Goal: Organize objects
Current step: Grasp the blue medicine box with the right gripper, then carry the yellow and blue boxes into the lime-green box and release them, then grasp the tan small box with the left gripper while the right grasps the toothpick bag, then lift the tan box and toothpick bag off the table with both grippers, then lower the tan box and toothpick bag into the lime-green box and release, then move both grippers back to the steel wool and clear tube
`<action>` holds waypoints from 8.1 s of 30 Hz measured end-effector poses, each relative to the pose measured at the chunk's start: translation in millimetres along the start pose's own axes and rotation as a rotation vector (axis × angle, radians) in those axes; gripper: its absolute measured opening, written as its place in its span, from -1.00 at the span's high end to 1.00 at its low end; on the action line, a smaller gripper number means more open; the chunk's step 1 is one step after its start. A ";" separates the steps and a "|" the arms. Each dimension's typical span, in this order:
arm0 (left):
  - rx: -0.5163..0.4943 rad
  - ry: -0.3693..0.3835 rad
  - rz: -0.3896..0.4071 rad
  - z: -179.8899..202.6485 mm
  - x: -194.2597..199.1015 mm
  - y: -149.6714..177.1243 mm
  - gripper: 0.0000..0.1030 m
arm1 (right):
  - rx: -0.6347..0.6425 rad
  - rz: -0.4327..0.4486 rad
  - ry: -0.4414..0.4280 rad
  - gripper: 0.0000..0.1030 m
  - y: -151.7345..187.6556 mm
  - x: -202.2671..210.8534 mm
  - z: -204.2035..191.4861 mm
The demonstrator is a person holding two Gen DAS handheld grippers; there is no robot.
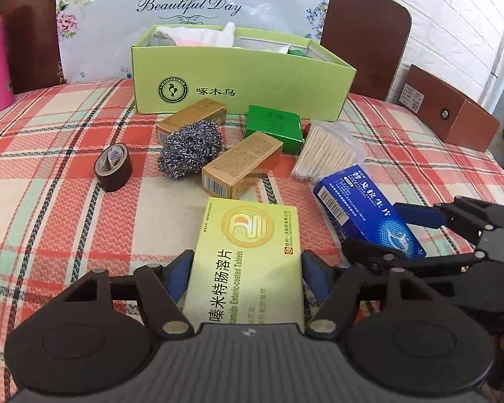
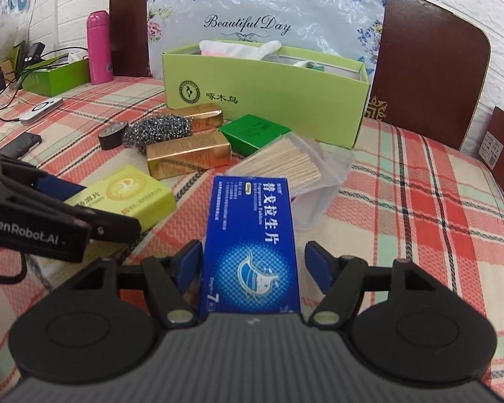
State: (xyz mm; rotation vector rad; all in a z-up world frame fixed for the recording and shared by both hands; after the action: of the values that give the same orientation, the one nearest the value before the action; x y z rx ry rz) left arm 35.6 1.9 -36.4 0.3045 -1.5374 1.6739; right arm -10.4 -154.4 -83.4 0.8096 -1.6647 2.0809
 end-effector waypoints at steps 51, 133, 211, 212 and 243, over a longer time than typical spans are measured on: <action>0.094 -0.064 0.262 -85.7 -86.4 -216.0 -0.68 | -0.152 0.236 0.103 -0.53 -187.0 -141.6 38.2; 0.070 0.024 0.038 -25.3 -7.7 -10.4 0.34 | 0.018 0.075 -0.025 0.53 -17.1 -44.7 -2.8; 0.104 0.030 0.348 -52.8 -27.2 -224.6 0.39 | -0.132 0.344 0.207 0.60 -167.0 -89.7 79.4; 0.098 0.021 0.351 -54.4 -33.8 -225.3 0.37 | -0.128 0.326 0.204 0.58 -167.4 -98.4 78.7; 0.019 -0.111 0.453 -12.9 27.6 -78.7 -0.70 | -0.344 0.239 0.168 -1.00 -81.1 -16.8 71.6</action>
State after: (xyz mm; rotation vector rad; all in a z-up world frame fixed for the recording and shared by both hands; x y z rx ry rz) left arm 77.3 18.0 35.1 0.0587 -1.7679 2.0466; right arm 66.3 -202.4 -21.7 0.3317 -2.0240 1.8649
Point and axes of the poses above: each gripper's, at about its wrist camera, not at the fingertips, and x roughly against the way its jaws point, z to its right, y to its underside, the point moved 2 cm from there along -x, roughly the way its jaws point, and after that the axes turned 7 degrees about y, right-handed, at the moved point
